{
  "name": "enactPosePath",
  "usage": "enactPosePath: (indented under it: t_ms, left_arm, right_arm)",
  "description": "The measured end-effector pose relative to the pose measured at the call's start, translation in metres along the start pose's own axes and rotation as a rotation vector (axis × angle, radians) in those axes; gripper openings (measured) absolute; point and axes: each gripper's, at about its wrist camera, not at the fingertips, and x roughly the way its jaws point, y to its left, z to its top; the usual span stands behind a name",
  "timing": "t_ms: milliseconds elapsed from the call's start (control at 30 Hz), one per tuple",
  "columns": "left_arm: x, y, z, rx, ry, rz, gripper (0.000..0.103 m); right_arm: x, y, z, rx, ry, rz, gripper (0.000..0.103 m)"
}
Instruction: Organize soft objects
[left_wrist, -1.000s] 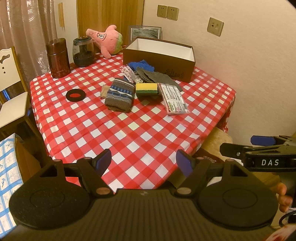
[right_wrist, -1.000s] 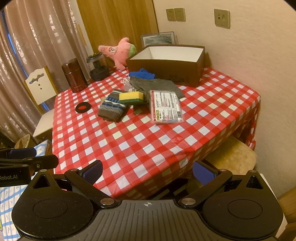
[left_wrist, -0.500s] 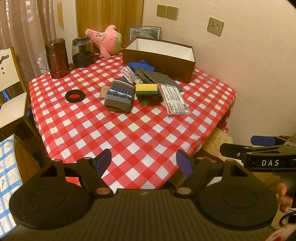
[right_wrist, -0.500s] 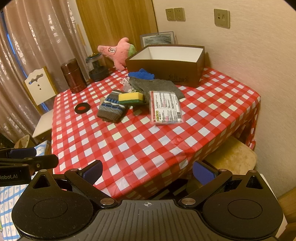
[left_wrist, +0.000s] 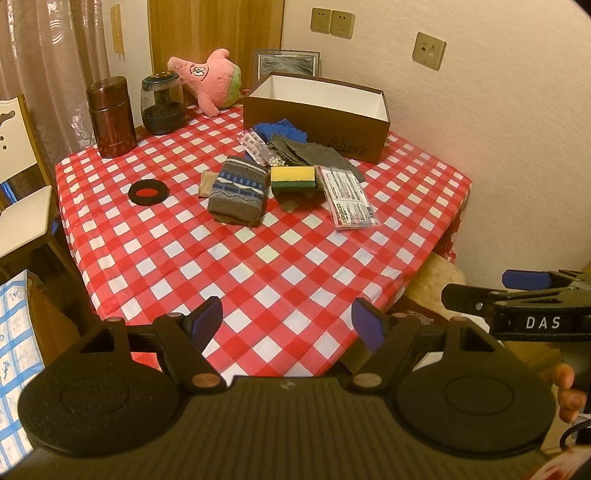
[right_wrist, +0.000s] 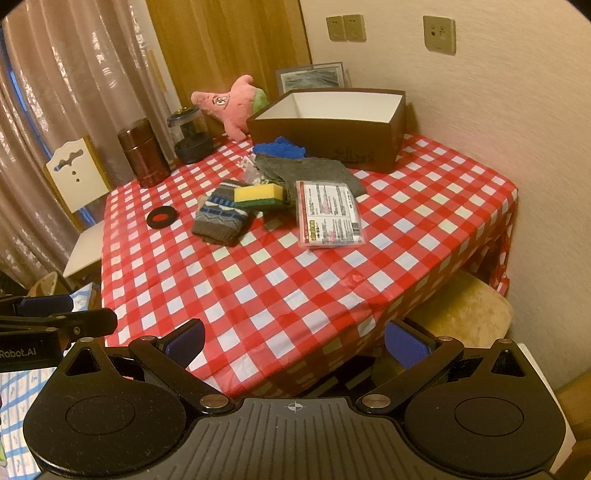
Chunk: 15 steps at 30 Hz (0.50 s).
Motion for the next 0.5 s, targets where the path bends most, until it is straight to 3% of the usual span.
enactPosePath:
  t_ms: [200, 500]
  left_arm:
    - [0.007, 0.005, 0.005, 0.01, 0.002, 0.013, 0.075]
    - [0.026, 0.04, 0.006, 0.04, 0.012, 0.008, 0.075]
  right_arm:
    - [0.005, 0.003, 0.002, 0.025, -0.021, -0.001, 0.103]
    - [0.024, 0.006, 0.002, 0.08, -0.058, -0.002, 0.103]
